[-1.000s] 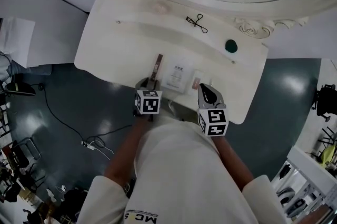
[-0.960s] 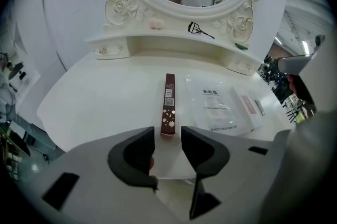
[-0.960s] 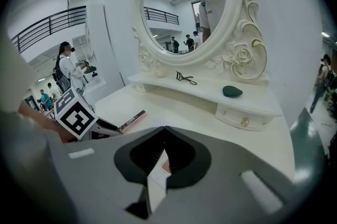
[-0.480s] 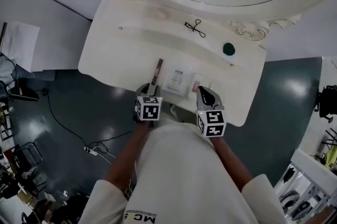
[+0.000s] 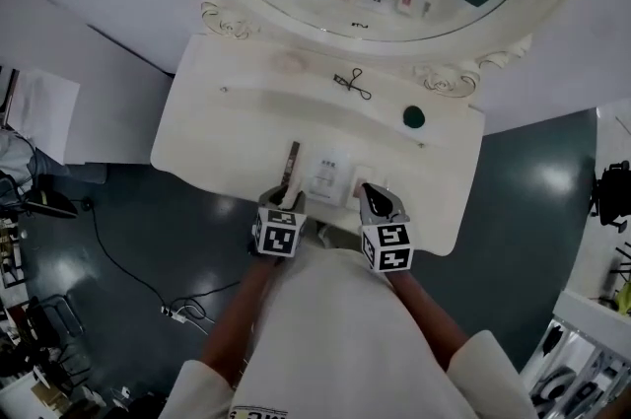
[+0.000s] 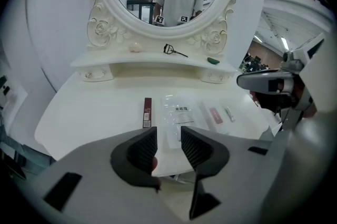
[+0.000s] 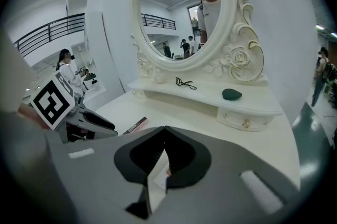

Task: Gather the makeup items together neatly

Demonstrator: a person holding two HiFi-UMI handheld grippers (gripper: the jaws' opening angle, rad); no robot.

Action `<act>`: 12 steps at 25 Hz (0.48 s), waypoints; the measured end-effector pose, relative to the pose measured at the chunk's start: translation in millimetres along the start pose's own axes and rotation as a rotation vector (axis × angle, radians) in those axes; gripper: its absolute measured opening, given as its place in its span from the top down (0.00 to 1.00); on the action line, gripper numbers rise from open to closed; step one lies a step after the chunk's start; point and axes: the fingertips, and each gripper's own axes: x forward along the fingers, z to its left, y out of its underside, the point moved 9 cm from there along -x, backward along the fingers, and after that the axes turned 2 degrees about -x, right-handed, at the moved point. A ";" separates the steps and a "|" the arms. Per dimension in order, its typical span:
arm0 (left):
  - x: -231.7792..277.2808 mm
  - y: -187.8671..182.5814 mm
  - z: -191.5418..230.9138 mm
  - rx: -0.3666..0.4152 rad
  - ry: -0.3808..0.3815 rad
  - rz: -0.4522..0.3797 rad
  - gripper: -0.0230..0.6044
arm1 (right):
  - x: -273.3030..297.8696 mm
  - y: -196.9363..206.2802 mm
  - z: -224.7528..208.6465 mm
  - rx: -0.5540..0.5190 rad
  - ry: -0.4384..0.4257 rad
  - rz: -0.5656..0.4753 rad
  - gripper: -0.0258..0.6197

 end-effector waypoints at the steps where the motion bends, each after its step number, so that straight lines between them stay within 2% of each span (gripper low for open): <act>1: -1.5 -3.5 -1.9 0.003 0.011 -0.014 0.73 | -0.3 -1.3 0.0 0.003 -0.005 0.000 0.96; 7: -23.1 -26.4 -16.8 0.004 0.057 -0.066 0.79 | -0.8 -15.2 3.8 -0.028 -0.047 -0.019 0.96; 12: -40.5 -44.6 -26.2 -0.011 0.089 -0.121 0.88 | -1.4 -29.8 4.3 -0.034 -0.066 -0.047 0.96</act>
